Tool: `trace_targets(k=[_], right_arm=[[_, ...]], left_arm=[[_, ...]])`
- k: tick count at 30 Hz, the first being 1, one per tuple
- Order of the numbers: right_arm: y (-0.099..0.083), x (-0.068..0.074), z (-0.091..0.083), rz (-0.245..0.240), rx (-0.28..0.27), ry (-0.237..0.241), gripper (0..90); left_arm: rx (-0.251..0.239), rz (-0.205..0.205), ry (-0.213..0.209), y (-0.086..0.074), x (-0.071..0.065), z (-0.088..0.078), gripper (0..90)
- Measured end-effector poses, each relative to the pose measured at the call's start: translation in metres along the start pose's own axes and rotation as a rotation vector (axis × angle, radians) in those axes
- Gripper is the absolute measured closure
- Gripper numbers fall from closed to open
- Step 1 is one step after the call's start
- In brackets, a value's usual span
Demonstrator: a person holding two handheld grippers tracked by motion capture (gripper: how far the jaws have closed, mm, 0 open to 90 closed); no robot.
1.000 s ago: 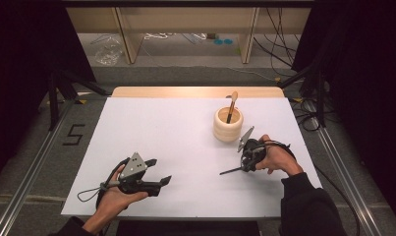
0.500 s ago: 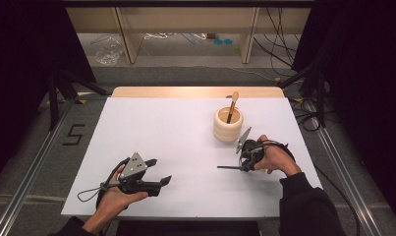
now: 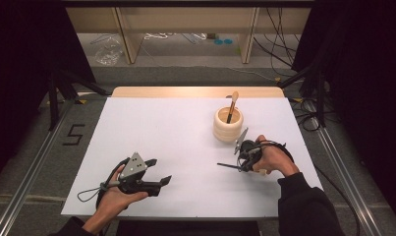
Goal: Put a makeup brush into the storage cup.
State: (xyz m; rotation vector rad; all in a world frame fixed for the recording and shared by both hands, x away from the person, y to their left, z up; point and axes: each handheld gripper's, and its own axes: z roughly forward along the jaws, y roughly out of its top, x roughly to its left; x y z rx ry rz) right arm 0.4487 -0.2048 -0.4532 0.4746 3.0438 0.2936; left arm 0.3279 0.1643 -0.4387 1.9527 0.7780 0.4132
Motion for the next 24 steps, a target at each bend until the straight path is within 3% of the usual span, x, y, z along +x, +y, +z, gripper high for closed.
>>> trace_targets(k=[11, 13, 15, 19, 21, 24], right_arm=[[0.0030, 0.0033, 0.0002, -0.008, 0.021, -0.016, 83.2], [0.0036, 0.0039, 0.0001, -0.002, 0.029, -0.018, 83.3], [0.0037, 0.0025, -0.0004, -0.040, 0.040, -0.032, 83.3], [0.0055, 0.0042, -0.0008, -0.046, 0.055, -0.040, 83.4], [0.0059, 0.0051, -0.0010, -0.049, 0.057, -0.038, 83.4], [0.0055, 0.0054, -0.0018, -0.043, 0.054, -0.040, 83.4]], left_arm=[[0.003, 0.001, 0.003, 0.0001, -0.0002, -0.0004, 24.4], [0.001, -0.027, 0.001, -0.0004, -0.0010, -0.0004, 24.4], [0.001, -0.010, 0.003, -0.0001, 0.0004, -0.0006, 24.4], [0.001, -0.025, 0.006, -0.0004, -0.0002, -0.0005, 24.5], [0.001, -0.003, 0.004, -0.0001, 0.0011, -0.0006, 24.5], [-0.002, -0.008, 0.004, -0.0003, 0.0011, -0.0004, 24.5]])
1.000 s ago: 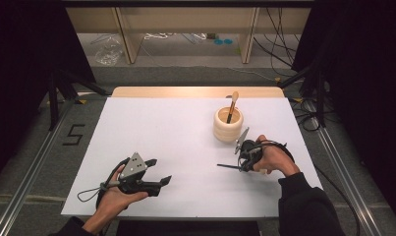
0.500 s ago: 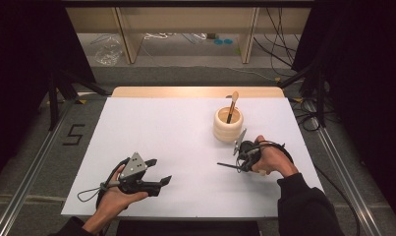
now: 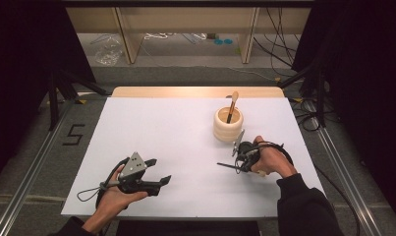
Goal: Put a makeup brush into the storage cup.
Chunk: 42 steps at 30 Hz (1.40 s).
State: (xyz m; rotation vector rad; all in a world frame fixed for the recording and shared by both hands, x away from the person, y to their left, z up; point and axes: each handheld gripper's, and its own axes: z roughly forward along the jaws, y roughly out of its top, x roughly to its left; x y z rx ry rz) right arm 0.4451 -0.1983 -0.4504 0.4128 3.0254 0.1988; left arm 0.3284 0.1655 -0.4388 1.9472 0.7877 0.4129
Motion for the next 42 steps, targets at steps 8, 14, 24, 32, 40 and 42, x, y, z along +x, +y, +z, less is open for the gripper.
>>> trace_targets(k=[8, 14, 24, 32, 40, 42], right_arm=[[0.000, 0.003, -0.008, 0.023, -0.049, -0.004, 83.4], [0.002, 0.004, -0.015, 0.016, -0.079, -0.026, 83.4], [0.015, 0.010, -0.032, -0.018, -0.139, -0.045, 83.4], [0.031, 0.024, -0.040, -0.083, -0.179, -0.049, 83.4], [0.052, 0.043, -0.043, -0.186, -0.179, -0.064, 83.4], [0.057, 0.049, -0.042, -0.203, -0.181, -0.058, 83.4]], left_arm=[[0.008, 0.006, 0.001, 0.000, 0.001, 0.001, 24.5], [0.014, -0.017, 0.005, -0.002, 0.003, 0.002, 24.5], [0.080, -0.003, -0.024, -0.006, 0.007, 0.009, 24.1], [0.129, 0.041, -0.054, -0.009, 0.008, 0.016, 24.1], [0.157, 0.076, -0.091, -0.008, 0.006, 0.024, 25.2], [0.155, 0.087, -0.095, -0.007, 0.004, 0.026, 25.2]])
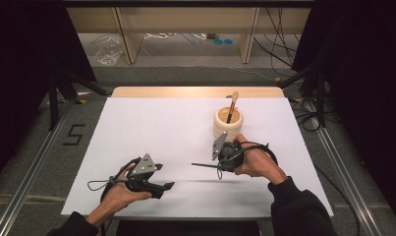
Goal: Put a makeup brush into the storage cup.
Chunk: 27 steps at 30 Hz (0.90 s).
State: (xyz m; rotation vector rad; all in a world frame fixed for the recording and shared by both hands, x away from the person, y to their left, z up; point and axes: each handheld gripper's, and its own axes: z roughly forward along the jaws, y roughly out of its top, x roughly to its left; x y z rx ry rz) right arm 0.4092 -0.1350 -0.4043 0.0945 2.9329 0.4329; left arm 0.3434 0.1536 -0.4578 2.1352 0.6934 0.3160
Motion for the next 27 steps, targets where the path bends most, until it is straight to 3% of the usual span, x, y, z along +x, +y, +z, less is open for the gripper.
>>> trace_targets(k=[3, 5, 6, 8, 9, 13, 27], right_arm=[[0.008, 0.007, 0.002, -0.009, 0.022, 0.016, 83.4], [0.012, 0.009, 0.004, -0.030, 0.022, 0.019, 83.4], [0.014, 0.012, 0.004, -0.033, 0.025, 0.022, 83.4], [0.019, 0.015, 0.007, -0.040, 0.014, 0.033, 83.4], [0.020, 0.014, 0.009, -0.067, -0.005, 0.031, 83.4], [0.027, 0.019, 0.012, -0.081, 0.004, 0.052, 83.4], [0.044, 0.025, 0.019, -0.148, -0.005, 0.055, 83.4]], left_arm=[[0.008, 0.022, -0.014, 0.001, -0.002, 0.002, 25.7], [0.042, 0.072, -0.015, 0.003, -0.003, 0.001, 26.8], [0.035, 0.074, -0.019, 0.003, -0.004, 0.002, 27.6], [0.049, 0.103, -0.011, 0.005, -0.007, 0.004, 28.3], [0.061, 0.122, -0.013, 0.005, -0.008, 0.006, 28.3], [0.076, 0.167, -0.012, 0.008, -0.014, 0.008, 29.5], [0.095, 0.223, -0.034, 0.014, -0.020, 0.015, 37.9]])
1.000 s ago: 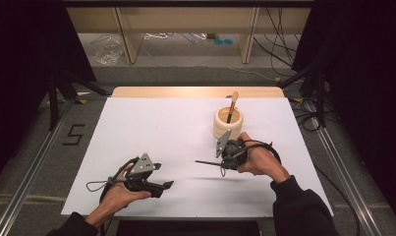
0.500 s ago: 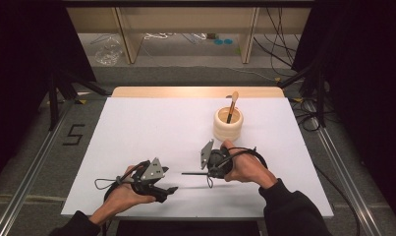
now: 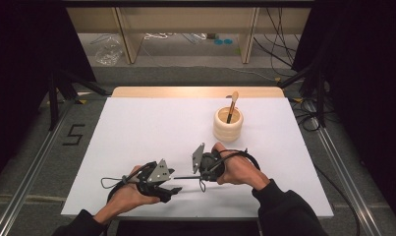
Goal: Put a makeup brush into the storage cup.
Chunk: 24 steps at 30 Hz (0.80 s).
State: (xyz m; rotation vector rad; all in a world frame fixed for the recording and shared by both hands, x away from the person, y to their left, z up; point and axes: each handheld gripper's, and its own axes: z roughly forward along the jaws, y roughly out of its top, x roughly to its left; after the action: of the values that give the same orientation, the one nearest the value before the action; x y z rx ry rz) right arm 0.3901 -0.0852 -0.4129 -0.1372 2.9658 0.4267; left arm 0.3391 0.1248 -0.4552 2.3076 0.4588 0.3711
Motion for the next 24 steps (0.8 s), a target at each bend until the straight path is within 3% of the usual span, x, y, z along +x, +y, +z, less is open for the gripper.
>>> trace_targets(k=[4, 6, 7, 10, 12, 13, 15, 18, 19, 24], right_arm=[[0.003, 0.002, 0.002, -0.012, 0.000, 0.005, 83.4], [0.005, 0.001, 0.003, -0.040, -0.001, 0.009, 83.4], [0.006, 0.003, 0.002, -0.017, 0.005, 0.010, 83.4], [0.008, 0.003, 0.004, -0.031, 0.011, 0.009, 83.4], [0.008, 0.005, 0.003, -0.009, 0.035, 0.022, 83.4], [0.009, 0.004, 0.004, -0.041, 0.011, 0.014, 83.4], [0.011, 0.004, 0.004, -0.049, 0.004, 0.015, 83.4], [0.012, 0.007, 0.002, -0.032, 0.024, 0.020, 83.4], [0.013, 0.006, 0.003, -0.054, 0.005, 0.017, 83.4], [0.014, 0.006, 0.003, -0.057, 0.006, 0.024, 83.4]], left_arm=[[0.006, 0.022, -0.013, 0.002, -0.002, 0.003, 43.7], [0.011, 0.031, -0.016, 0.002, -0.002, 0.004, 46.2], [0.013, 0.043, -0.015, 0.003, -0.002, 0.004, 47.9], [0.010, 0.055, -0.026, 0.005, -0.003, 0.005, 53.0], [0.012, 0.067, -0.028, 0.006, -0.004, 0.005, 56.3], [0.016, 0.075, -0.032, 0.006, -0.004, 0.005, 58.1], [0.020, 0.090, -0.032, 0.007, -0.005, 0.006, 60.4], [0.032, 0.110, -0.031, 0.007, -0.005, 0.007, 64.3], [0.033, 0.116, -0.033, 0.007, -0.005, 0.007, 65.9], [0.036, 0.133, -0.034, 0.008, -0.006, 0.007, 70.5]])
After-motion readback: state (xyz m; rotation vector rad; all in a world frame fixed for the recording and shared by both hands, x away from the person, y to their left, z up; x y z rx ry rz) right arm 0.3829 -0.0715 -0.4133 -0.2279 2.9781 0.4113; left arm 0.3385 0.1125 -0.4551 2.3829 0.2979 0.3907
